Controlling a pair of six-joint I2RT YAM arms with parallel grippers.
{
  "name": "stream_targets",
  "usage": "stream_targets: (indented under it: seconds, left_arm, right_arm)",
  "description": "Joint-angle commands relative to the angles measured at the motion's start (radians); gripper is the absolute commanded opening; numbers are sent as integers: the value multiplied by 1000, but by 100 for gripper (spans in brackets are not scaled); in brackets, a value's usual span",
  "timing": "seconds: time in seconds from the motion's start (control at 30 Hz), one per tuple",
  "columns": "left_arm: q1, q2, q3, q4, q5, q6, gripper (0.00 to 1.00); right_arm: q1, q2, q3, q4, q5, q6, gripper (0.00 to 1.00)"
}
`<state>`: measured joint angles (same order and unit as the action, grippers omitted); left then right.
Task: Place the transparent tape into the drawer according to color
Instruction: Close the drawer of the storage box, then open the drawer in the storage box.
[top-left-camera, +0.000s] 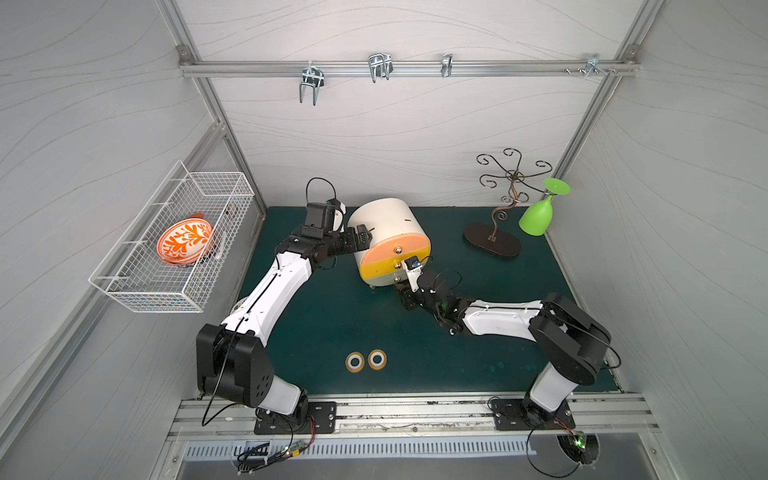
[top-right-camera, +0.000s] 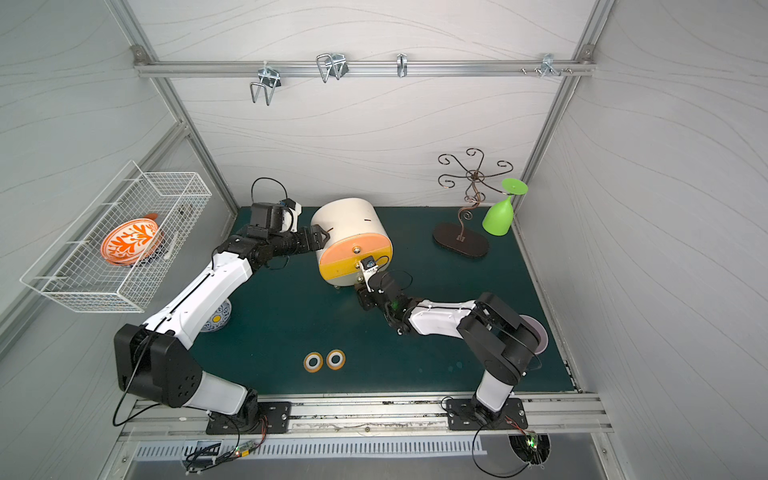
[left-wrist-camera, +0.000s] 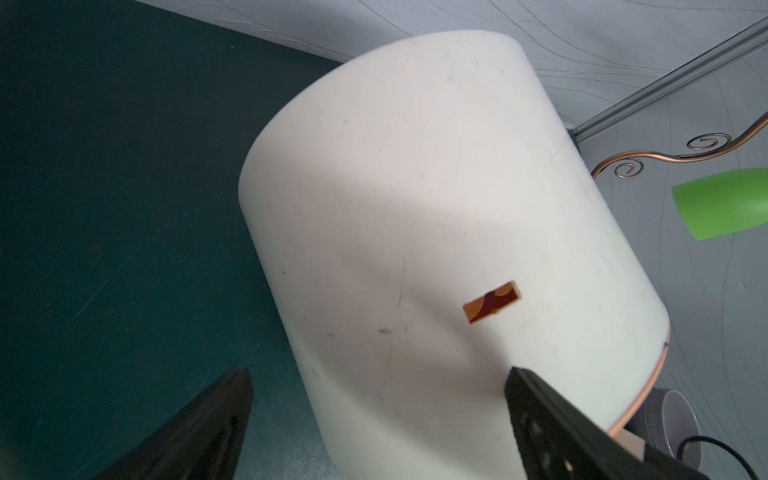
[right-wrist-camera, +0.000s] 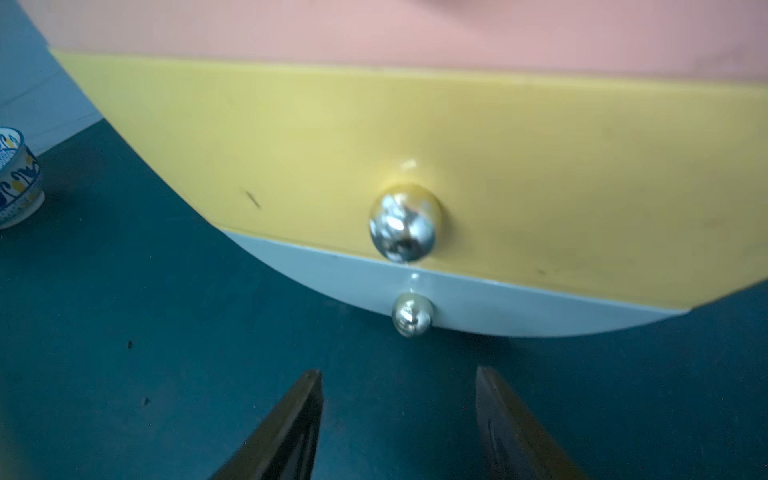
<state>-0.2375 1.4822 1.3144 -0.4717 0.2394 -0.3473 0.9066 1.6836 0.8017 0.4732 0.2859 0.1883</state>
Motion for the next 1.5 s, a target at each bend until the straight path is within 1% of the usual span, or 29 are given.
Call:
stream_targets:
  seconds: [0.0, 0.37, 0.73, 0.93, 1.37, 1.47]
  left_arm:
    - [4, 12, 35, -4, 10, 18, 99]
    - [15, 13, 32, -8, 20, 17, 99]
    - [21, 18, 32, -10, 28, 18, 99]
    - [23, 16, 34, -10, 30, 19, 99]
    - [24, 18, 32, -10, 38, 19, 99]
    - [23, 16, 31, -10, 38, 20, 99]
  right_arm:
    - [-14, 5, -6, 73, -31, 30, 63]
    - [-32, 116, 65, 88, -7, 43, 63]
    - [-32, 188, 116, 98, 28, 59, 57]
    - [-31, 207, 132, 100, 36, 63, 53]
    - [-26, 237, 156, 100, 39, 69, 49]
    - [-25, 240, 161, 104, 41, 69, 46]
